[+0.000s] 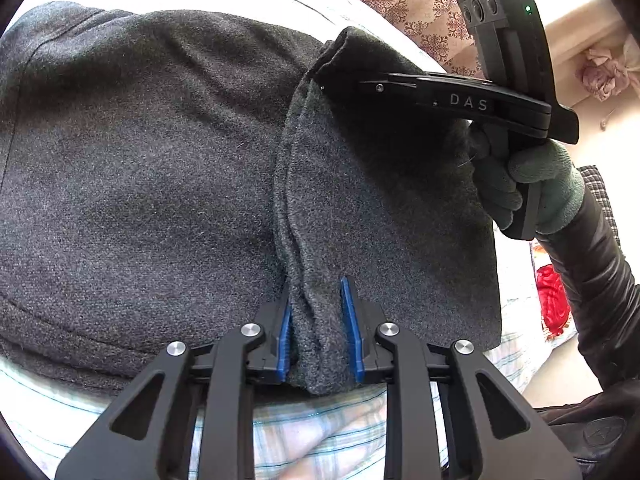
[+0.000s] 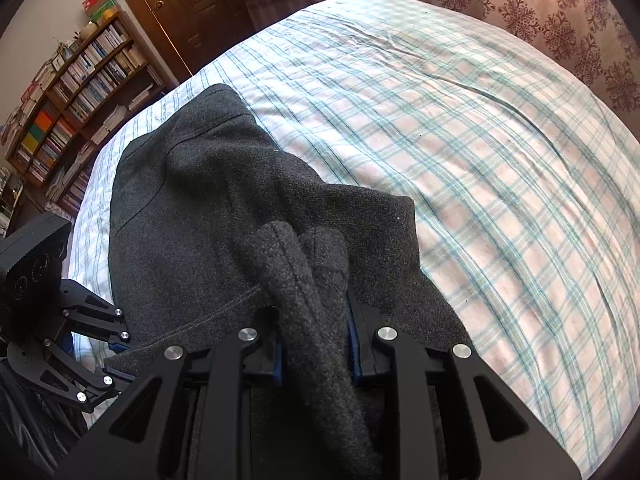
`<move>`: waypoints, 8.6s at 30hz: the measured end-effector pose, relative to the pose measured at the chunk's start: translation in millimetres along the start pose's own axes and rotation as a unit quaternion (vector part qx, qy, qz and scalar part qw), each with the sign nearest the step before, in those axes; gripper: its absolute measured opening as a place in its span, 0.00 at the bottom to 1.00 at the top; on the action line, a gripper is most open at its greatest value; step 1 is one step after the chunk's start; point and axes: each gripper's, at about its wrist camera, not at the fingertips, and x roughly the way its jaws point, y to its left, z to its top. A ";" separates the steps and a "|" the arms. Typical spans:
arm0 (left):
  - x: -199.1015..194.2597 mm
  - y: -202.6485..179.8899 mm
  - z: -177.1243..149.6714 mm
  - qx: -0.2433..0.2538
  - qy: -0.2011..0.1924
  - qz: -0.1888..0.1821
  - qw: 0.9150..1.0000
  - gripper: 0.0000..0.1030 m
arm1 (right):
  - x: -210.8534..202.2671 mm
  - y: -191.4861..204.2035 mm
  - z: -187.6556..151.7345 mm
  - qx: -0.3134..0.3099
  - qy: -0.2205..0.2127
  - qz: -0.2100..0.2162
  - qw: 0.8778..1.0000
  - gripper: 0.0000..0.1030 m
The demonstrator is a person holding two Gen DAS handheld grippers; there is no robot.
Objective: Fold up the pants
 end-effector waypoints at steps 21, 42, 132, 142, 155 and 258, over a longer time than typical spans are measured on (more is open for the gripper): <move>-57.7 -45.4 6.5 0.033 -0.080 0.080 0.993 0.61 | -45.2 26.0 -6.2 0.041 -0.105 -0.116 0.987 0.56; -2.6 -77.3 0.5 0.110 -0.029 0.057 0.992 0.61 | -2.8 -7.6 -21.2 0.148 -0.086 -0.049 0.984 0.52; 28.5 -199.8 154.6 0.250 0.072 0.026 0.965 0.17 | -144.8 166.0 -134.0 0.188 -0.241 -0.055 0.951 0.19; -58.5 -70.6 175.8 0.168 0.014 -0.003 0.986 0.17 | -87.5 207.4 -57.3 0.095 -0.182 -0.017 0.979 0.17; -128.8 70.6 181.5 0.064 -0.037 0.014 0.997 0.17 | 2.2 244.5 35.3 0.003 -0.138 0.042 0.989 0.17; -90.0 156.4 176.0 -0.097 -0.164 0.199 0.961 0.93 | 51.2 18.3 35.7 0.184 -0.162 -0.148 0.958 0.66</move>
